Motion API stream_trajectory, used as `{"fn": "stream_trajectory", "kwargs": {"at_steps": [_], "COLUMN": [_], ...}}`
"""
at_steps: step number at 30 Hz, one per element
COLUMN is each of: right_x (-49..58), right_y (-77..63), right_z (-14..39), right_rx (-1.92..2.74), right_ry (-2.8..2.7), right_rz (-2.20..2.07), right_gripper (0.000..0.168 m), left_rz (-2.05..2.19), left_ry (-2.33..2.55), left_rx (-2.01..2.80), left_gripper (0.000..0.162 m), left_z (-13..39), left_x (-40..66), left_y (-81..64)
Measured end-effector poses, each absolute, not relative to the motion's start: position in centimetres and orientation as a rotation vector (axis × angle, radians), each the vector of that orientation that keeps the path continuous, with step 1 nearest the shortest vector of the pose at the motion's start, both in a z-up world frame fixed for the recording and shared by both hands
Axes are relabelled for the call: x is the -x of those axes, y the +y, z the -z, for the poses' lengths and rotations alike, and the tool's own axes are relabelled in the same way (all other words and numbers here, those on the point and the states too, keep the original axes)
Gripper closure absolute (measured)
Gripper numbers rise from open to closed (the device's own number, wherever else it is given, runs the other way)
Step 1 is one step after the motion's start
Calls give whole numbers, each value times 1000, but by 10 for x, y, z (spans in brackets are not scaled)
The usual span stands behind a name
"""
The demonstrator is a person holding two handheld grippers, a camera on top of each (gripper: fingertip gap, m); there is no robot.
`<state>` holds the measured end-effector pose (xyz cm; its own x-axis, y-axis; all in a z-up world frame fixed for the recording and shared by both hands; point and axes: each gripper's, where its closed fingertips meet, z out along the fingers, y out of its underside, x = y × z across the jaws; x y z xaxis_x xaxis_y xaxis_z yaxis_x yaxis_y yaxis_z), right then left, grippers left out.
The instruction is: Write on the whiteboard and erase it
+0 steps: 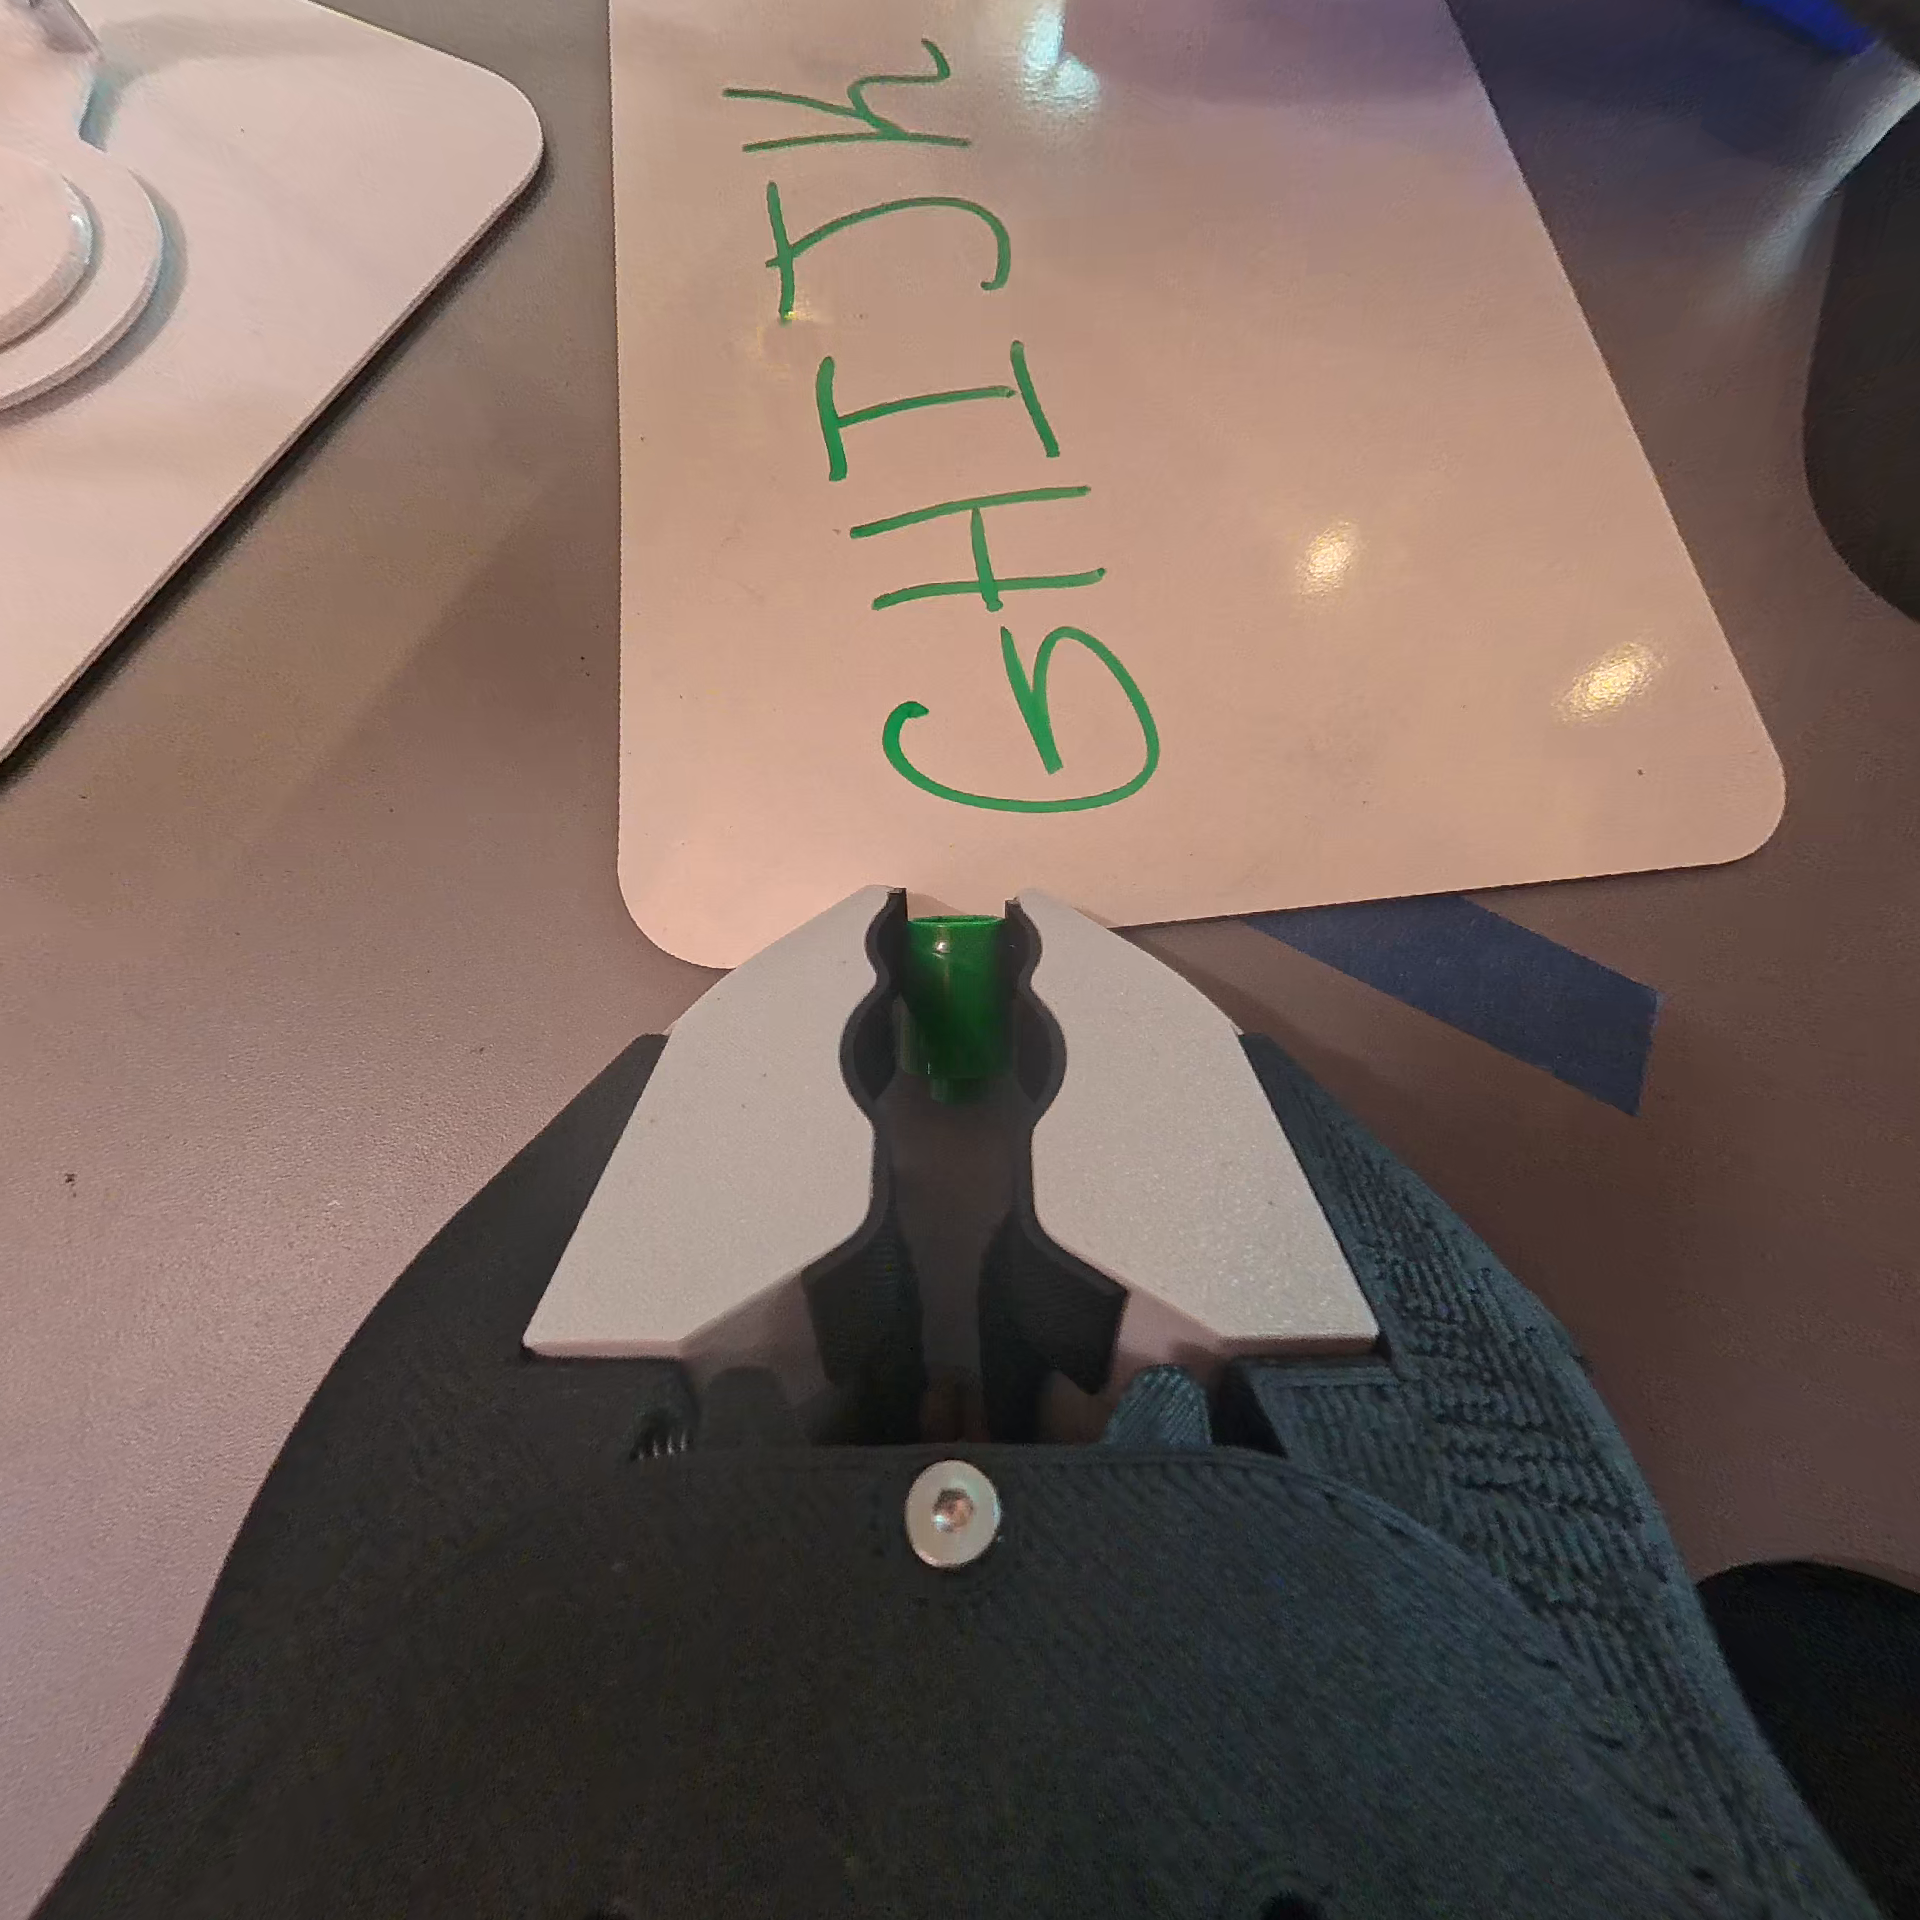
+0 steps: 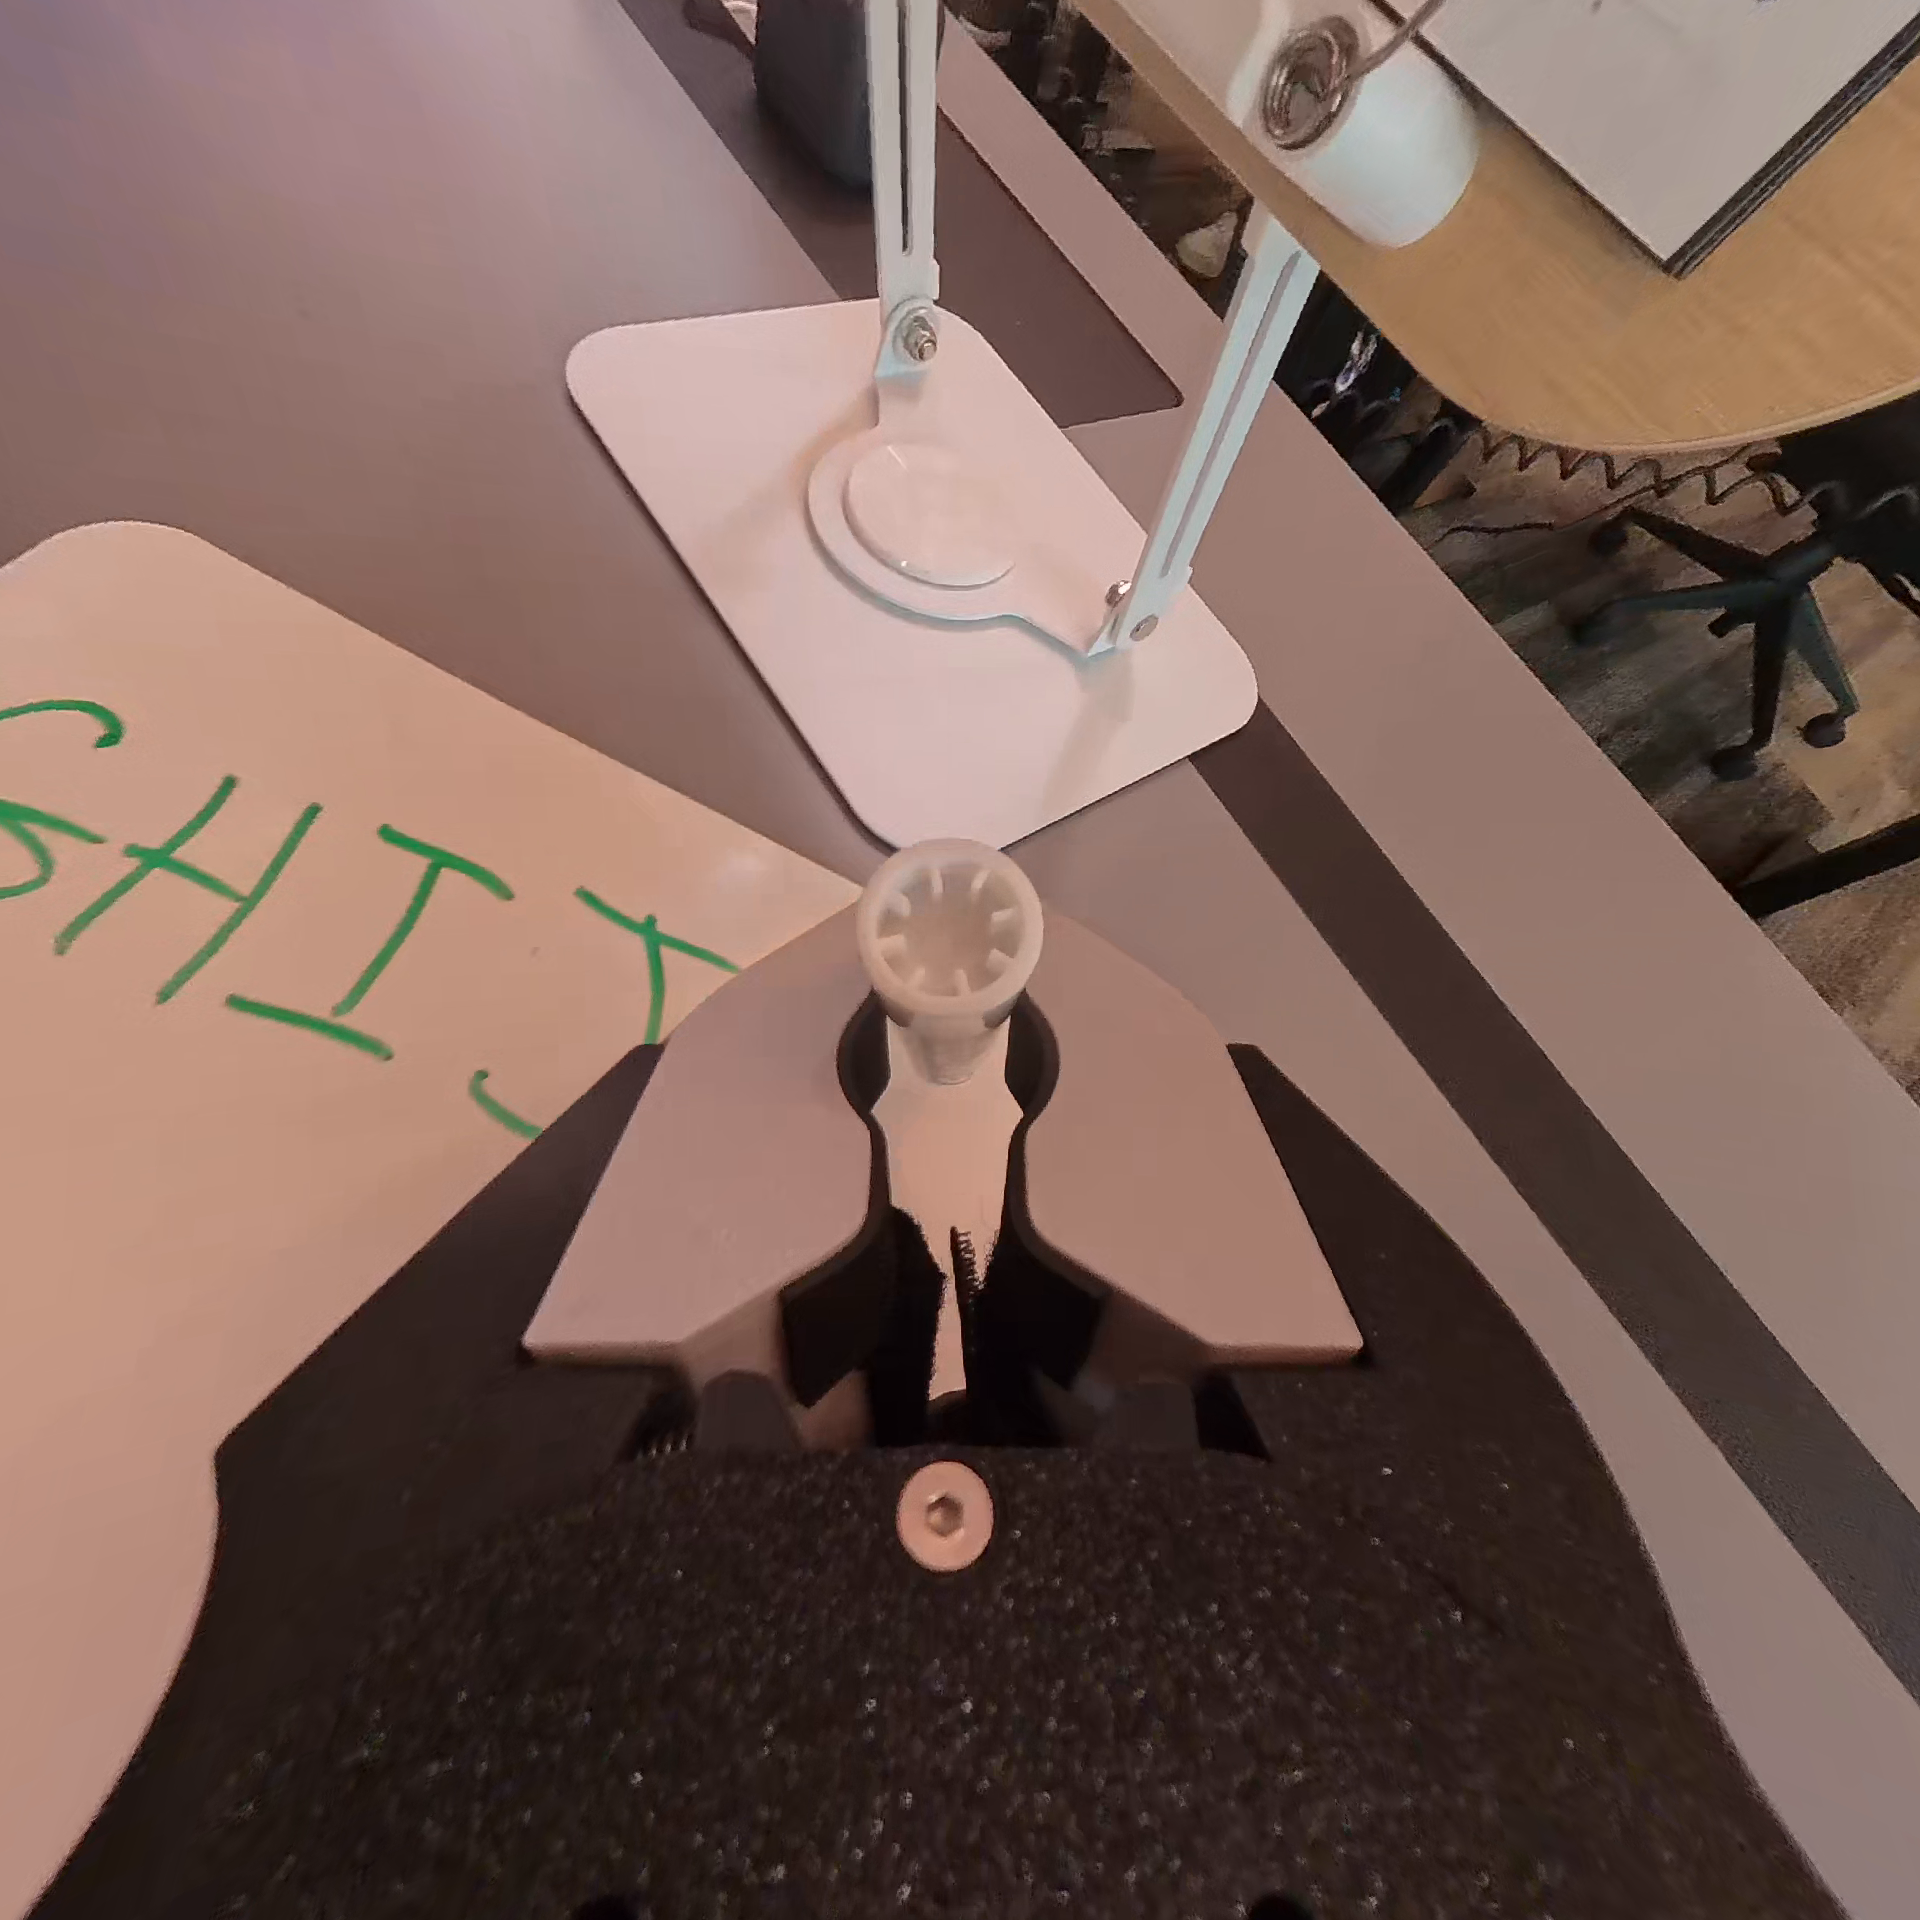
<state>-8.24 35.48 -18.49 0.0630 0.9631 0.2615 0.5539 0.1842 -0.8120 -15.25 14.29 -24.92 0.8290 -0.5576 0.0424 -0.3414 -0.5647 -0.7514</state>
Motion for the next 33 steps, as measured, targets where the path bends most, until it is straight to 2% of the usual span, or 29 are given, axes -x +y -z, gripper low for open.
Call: {"fn": "stream_trajectory", "kwargs": {"at_steps": [16, 21, 26, 29, 31, 33], "right_x": [47, 34, 55, 78, 90, 100], "right_y": [344, 380, 334, 246, 194, 162], "right_z": [199, 197, 130, 89, 84, 92], "right_rx": [1642, 1695, 1475, 1342, 1315, 1334], "right_ry": [-1610, -1468, -1277, -1224, -1231, -1259], "right_rz": [-527, -381, -764, -1323, -1587, -1673], "right_gripper": [150, 150, 150, 150, 150, 150], "left_rz": [354, 354, 385, 495, 586, 635], "left_ry": [656, 656, 680, 683, 686, 682], "left_rx": [2221, 2221, 2190, 2073, 1981, 1932], "left_gripper": [143, 143, 143, 144, 144, 144], "left_z": [249, 249, 245, 228, 213, 205], "left_x": [152, 153, 149, 137, 129, 125], "left_y": [143, 143, 141, 140, 137, 135]}}
